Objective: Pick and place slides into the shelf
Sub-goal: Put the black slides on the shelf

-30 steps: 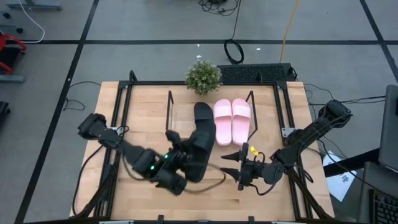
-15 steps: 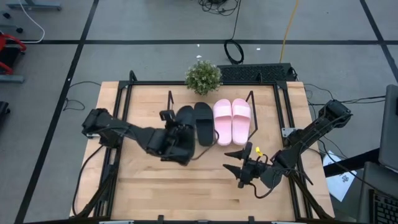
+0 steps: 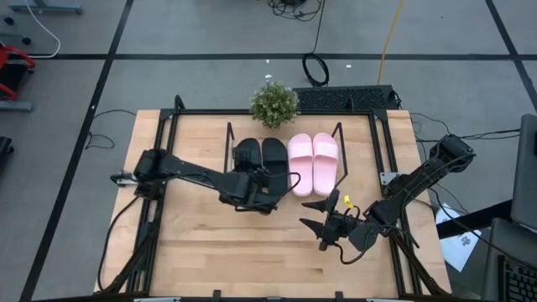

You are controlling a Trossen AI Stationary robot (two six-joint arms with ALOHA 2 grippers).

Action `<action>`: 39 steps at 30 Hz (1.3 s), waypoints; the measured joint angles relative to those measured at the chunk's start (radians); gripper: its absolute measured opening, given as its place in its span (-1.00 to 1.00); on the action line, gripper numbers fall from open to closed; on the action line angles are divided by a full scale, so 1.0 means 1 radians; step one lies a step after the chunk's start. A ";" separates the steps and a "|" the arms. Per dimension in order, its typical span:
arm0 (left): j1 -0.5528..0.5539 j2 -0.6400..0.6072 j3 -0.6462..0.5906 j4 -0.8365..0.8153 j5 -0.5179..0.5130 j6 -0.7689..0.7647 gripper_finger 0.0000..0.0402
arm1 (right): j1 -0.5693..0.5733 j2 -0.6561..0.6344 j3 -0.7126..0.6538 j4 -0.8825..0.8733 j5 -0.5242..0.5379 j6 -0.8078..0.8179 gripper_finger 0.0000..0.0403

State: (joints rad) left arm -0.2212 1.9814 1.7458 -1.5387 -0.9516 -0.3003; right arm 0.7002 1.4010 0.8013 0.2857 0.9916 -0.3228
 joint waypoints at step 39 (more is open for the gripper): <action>-0.033 -0.001 -0.204 0.075 -0.082 -0.190 -1.00 | 0.002 0.000 0.000 -0.011 -0.002 0.020 0.12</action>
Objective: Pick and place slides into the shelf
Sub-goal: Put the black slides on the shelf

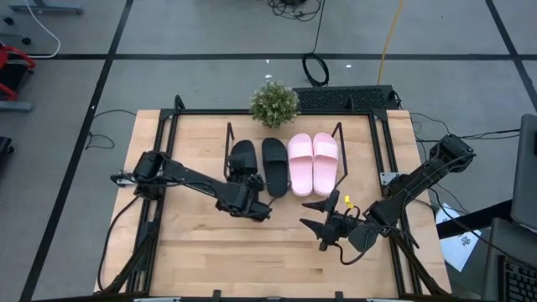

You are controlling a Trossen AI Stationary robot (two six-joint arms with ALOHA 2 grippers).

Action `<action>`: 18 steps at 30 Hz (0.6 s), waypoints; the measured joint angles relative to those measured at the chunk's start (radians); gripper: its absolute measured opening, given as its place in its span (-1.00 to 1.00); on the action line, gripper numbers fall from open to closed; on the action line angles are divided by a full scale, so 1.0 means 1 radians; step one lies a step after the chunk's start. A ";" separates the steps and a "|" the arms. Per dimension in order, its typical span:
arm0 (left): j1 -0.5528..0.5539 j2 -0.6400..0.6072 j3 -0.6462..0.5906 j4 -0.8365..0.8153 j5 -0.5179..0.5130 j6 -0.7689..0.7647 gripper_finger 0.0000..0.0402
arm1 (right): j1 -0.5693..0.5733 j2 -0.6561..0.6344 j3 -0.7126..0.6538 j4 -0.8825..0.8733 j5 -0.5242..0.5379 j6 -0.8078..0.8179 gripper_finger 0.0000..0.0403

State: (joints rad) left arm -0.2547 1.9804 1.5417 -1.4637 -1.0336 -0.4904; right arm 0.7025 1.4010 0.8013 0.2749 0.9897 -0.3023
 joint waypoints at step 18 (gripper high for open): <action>0.042 -0.183 -0.186 0.358 0.061 0.264 -1.00 | 0.005 0.000 0.000 0.000 0.000 0.002 0.12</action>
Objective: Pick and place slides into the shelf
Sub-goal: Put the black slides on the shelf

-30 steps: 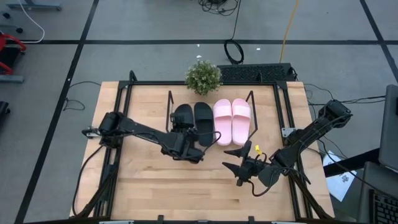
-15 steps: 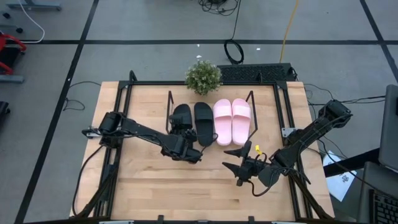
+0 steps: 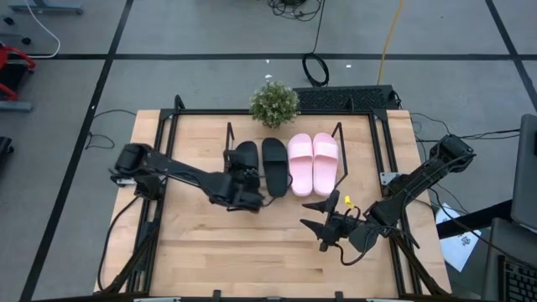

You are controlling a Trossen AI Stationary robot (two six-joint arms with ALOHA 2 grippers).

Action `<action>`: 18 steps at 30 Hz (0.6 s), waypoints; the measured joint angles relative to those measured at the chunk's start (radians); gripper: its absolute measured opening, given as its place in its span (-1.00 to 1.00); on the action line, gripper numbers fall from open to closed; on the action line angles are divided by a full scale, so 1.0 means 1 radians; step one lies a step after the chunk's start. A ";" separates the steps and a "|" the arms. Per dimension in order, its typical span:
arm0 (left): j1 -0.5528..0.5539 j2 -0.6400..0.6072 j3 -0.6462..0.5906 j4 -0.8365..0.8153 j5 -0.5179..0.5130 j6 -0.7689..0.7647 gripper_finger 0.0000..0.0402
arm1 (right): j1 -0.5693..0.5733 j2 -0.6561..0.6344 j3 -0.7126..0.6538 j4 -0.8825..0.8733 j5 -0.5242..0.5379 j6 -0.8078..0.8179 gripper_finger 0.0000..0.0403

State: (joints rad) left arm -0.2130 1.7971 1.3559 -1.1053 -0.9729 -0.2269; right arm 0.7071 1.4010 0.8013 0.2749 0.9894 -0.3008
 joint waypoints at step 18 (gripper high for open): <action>0.065 -0.058 -0.113 0.152 -0.038 0.146 -0.98 | 0.000 0.000 0.000 0.013 0.001 -0.002 0.12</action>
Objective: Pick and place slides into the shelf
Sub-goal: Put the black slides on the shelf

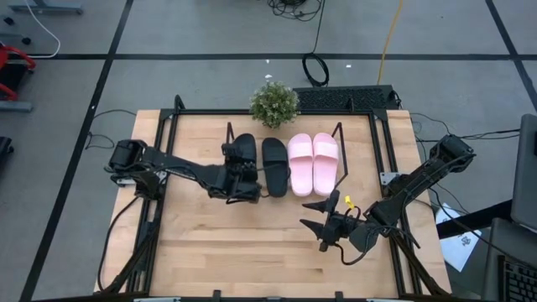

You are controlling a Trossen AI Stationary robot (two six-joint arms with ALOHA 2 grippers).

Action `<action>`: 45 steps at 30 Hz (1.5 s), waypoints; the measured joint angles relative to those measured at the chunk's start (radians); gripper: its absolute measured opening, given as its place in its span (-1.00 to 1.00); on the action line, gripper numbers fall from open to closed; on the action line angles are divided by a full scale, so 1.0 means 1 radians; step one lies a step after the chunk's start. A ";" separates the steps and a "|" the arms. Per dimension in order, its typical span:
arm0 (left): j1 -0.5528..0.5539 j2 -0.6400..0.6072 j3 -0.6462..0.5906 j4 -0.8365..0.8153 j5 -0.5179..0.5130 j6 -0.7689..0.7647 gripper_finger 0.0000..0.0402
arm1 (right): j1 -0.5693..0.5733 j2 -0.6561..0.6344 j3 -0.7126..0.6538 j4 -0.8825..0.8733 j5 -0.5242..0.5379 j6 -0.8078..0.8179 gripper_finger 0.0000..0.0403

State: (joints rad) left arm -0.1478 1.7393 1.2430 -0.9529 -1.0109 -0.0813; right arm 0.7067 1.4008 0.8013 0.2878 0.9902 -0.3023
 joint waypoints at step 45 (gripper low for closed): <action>0.073 0.089 0.000 0.165 0.097 0.177 -0.97 | -0.005 -0.001 0.000 0.014 -0.080 0.002 0.12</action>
State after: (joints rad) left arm -0.0750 1.8282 1.2434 -0.7877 -0.9135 0.0952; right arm 0.7021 1.4002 0.8013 0.3019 0.9104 -0.3004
